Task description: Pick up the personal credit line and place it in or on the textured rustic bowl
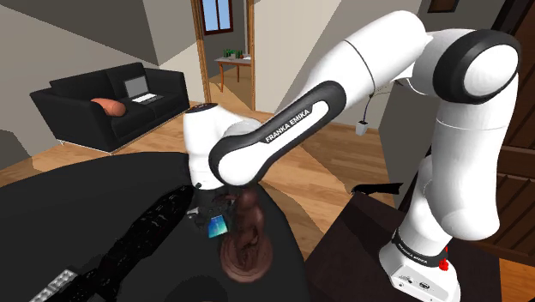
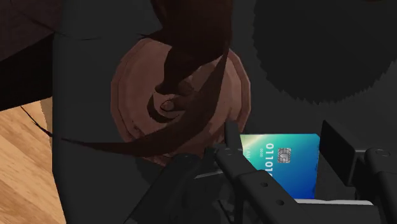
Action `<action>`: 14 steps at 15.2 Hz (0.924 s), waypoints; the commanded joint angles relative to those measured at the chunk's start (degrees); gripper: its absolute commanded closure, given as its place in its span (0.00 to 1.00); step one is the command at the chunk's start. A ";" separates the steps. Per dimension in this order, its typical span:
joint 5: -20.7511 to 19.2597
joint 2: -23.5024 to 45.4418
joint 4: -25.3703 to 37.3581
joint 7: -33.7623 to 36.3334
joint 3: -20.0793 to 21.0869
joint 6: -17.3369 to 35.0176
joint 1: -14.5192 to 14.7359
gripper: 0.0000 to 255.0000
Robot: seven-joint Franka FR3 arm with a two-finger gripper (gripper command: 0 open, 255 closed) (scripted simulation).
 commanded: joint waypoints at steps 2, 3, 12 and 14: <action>-0.61 0.98 -0.58 3.95 1.24 1.07 2.49 1.00; -0.75 1.12 -0.42 5.32 1.69 1.21 3.35 1.00; -3.38 4.67 3.98 18.16 5.03 1.45 11.80 1.00; -4.27 5.99 5.71 21.07 5.56 1.22 13.86 1.00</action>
